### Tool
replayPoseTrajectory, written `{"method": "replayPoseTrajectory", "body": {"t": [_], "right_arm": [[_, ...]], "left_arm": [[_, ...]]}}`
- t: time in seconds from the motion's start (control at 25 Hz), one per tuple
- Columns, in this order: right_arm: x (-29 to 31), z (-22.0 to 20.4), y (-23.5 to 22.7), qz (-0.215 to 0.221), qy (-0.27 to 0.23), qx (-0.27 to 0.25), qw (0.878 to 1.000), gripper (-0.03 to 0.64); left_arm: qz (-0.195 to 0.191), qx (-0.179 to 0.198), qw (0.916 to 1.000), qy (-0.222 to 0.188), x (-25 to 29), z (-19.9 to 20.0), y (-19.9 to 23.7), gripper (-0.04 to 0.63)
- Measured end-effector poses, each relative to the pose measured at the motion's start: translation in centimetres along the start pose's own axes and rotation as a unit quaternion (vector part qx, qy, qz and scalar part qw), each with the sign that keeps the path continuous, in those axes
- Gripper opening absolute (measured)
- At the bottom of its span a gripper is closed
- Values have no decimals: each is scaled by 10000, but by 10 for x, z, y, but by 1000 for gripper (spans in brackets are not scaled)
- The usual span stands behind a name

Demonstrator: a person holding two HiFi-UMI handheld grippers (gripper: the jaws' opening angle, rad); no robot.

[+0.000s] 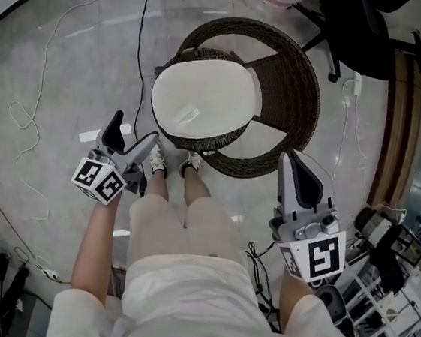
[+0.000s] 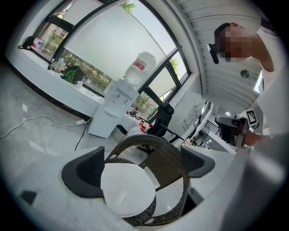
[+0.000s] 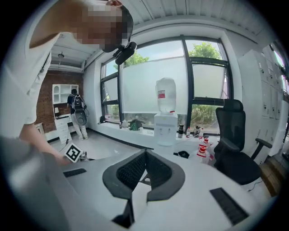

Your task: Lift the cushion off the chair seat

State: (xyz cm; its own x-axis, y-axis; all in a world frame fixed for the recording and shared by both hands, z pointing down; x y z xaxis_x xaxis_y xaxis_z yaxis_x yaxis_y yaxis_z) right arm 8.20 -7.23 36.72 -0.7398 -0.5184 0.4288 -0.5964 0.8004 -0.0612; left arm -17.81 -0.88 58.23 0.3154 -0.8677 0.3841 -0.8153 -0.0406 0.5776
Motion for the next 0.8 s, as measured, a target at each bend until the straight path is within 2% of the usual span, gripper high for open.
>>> {"method": "replayPoseTrajectory", "body": {"t": [0.16, 0.28, 0.36, 0.6, 0.8], "right_arm": [[19, -41, -2, 184, 366, 182, 9990, 2], [36, -71, 3, 352, 597, 304, 9971, 2], [48, -85, 10, 487, 706, 355, 9957, 2], [64, -117, 22, 577, 828, 510, 9936, 2], [64, -129, 17, 491, 838, 781, 9922, 2]], "left_arm": [[324, -41, 9982, 505, 40, -66, 45, 514], [634, -217, 9926, 1010, 66, -119, 81, 514], [692, -139, 9882, 1361, 81, -144, 99, 512], [766, -125, 9780, 1938, 115, -188, 129, 512], [799, 36, 9707, 2265, 138, -203, 138, 512]]}}
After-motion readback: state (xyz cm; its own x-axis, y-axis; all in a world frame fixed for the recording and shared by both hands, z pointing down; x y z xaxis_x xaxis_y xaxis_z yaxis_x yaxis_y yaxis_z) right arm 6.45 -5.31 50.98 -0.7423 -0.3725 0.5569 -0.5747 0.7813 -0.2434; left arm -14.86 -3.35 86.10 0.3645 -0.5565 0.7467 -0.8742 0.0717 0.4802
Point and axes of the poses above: the fingertips, and each gripper's own axes: x forward along the fingers, y to its left, z out of its top, the point moved 3 cm from there along -x, backward along the fingers, and after that the axes turned 8 degrees about z, right-handed, at the moved point
